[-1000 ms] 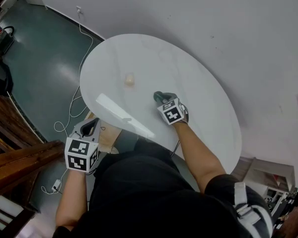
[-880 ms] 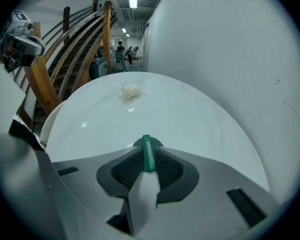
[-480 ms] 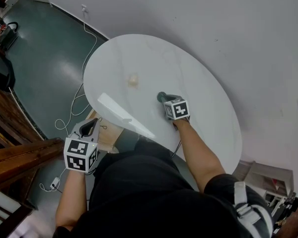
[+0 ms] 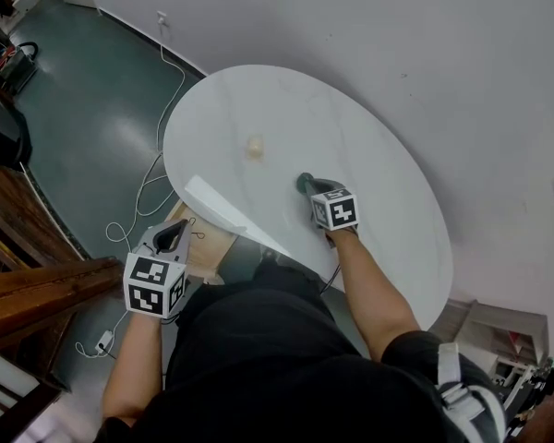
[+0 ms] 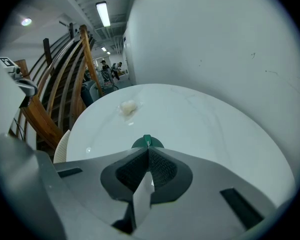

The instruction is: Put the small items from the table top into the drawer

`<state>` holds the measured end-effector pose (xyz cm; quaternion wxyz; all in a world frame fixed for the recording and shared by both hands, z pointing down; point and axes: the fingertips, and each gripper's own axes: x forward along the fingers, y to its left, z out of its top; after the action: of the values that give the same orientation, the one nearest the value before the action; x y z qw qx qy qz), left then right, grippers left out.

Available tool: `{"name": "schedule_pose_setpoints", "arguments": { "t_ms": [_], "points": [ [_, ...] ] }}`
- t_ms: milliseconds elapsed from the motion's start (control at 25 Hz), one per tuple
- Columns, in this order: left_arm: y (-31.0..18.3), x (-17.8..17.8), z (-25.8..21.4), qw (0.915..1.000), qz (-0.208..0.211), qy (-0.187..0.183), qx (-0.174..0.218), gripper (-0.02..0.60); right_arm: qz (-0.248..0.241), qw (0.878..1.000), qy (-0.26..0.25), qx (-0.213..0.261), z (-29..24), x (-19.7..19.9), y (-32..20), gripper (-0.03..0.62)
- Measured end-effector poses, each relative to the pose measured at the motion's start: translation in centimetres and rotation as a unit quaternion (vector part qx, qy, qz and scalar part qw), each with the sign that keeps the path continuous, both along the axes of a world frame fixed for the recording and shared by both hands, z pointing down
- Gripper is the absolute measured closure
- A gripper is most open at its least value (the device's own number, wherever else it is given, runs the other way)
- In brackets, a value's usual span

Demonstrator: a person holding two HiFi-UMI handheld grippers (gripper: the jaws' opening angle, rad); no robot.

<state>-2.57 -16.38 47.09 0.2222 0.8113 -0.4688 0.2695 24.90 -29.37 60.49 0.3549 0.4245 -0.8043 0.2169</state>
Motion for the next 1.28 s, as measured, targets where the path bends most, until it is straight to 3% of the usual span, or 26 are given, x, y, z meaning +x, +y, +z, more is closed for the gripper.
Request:
{"name": "schedule_pose_setpoints", "arguments": {
  "t_ms": [320, 600, 1280],
  "points": [
    [0.7, -0.1, -0.1, 0.9998, 0.019, -0.004, 0.005, 0.566, -0.012, 0.999, -0.027, 0.039, -3.7, -2.8, 2.4, 0.585],
    [1.8, -0.6, 0.0, 0.9998, 0.018, 0.006, 0.007, 0.566, -0.044, 0.997, -0.056, 0.043, -5.0, -6.9, 5.7, 0.585],
    [7.4, -6.4, 1.7, 0.9987, -0.048, 0.016, -0.004, 0.566, -0.179, 0.981, -0.071, 0.028, -5.3, -19.4, 12.5, 0.585]
  ]
}}
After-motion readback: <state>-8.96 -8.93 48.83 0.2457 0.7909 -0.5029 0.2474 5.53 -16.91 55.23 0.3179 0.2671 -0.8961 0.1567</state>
